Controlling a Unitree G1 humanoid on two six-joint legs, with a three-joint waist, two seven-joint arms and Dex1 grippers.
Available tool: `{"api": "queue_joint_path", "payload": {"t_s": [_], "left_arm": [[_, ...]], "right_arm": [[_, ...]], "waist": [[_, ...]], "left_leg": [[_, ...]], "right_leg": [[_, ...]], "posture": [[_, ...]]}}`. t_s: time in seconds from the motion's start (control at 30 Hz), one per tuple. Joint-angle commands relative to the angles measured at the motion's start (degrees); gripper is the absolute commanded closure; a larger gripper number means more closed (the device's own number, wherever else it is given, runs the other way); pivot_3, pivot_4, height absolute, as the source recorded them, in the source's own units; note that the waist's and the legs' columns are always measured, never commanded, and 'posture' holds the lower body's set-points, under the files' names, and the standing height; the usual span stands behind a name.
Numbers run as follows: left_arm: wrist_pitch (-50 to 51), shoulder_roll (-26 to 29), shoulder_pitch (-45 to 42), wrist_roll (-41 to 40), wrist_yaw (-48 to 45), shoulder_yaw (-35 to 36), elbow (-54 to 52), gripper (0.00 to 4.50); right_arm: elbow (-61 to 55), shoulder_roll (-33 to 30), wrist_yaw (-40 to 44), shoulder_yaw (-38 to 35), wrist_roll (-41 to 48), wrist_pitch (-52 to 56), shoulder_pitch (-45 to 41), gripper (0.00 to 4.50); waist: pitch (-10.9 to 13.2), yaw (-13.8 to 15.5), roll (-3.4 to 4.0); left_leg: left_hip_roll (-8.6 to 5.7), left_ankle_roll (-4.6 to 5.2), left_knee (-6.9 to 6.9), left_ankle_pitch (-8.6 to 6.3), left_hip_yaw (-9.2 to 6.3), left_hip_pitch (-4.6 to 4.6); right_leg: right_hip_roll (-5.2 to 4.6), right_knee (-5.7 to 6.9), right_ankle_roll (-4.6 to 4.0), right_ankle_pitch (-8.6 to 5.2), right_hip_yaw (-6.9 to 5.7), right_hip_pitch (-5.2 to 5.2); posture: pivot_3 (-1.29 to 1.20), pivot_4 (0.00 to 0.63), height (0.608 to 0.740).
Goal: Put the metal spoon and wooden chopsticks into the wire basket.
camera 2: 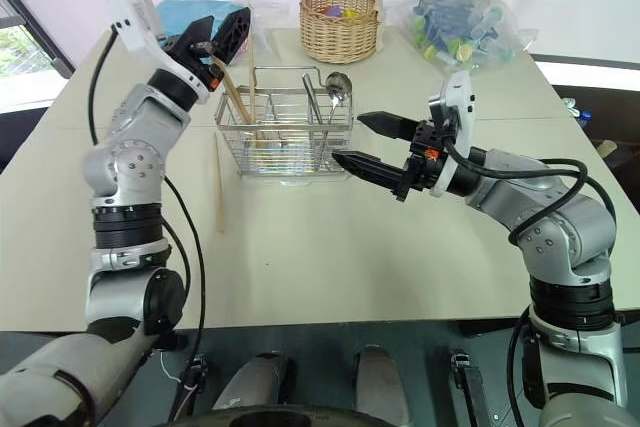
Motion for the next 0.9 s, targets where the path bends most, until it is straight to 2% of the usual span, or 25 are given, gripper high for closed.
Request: {"api": "queue_joint_path", "payload": {"t_s": [0.03, 0.17, 0.3, 0.63, 0.9], "left_arm": [[9.39, 7.40, -3.54, 1.70, 4.70, 1.90, -2.24, 0.06], [22.80, 15.51, -3.55, 5.31, 10.24, 2.38, 3.83, 0.06], [28.24, 19.01, -1.03, 10.26, 12.08, -0.11, 8.94, 0.06], [25.18, 9.20, -2.90, 13.97, 11.92, -1.01, 21.66, 0.06], [24.10, 5.94, -6.09, 17.18, 10.28, -2.92, 35.19, 0.06]], "right_arm": [[-0.04, -0.37, 1.85, 0.05, -0.87, -1.58, -1.90, 0.00], [0.32, -1.54, 5.04, 1.50, -3.05, -2.69, -1.42, 0.00], [1.14, -1.17, 6.47, 2.16, -4.43, -3.47, -1.44, 0.00], [1.38, 1.00, 6.57, 2.86, -5.06, -3.45, -2.04, 0.00], [-0.63, 1.74, 4.96, 2.22, -4.10, -2.55, -0.82, 0.00]], "waist": [[0.00, 0.02, 0.00], [0.00, 0.02, 0.02], [0.00, 0.26, 0.02], [0.00, 0.32, 0.00], [0.00, 0.14, 0.00]], "left_leg": [[0.00, 0.00, 0.00, 0.00, 0.00, 0.00], [-0.03, 0.00, -0.06, 0.00, 0.00, 0.10], [-0.06, 0.00, -0.02, 0.00, -0.07, 0.04], [-0.13, 0.00, 0.02, 0.00, -0.14, -0.02], [-0.07, -0.01, -0.05, 0.01, 0.01, 0.02]], "right_leg": [[0.00, 0.01, 0.00, 0.00, 0.00, 0.01], [0.00, 0.07, 0.00, 0.00, 0.01, 0.03], [0.00, 0.08, 0.00, 0.00, 0.00, 0.01], [-0.06, 0.07, 0.00, 0.00, -0.01, 0.00], [-0.05, 0.08, 0.00, 0.00, -0.01, -0.07]], "posture": [[0.00, 0.150, 0.740], [0.00, 0.150, 0.740], [0.00, 0.150, 0.740], [0.00, 0.150, 0.740], [0.00, 0.150, 0.740]]}}
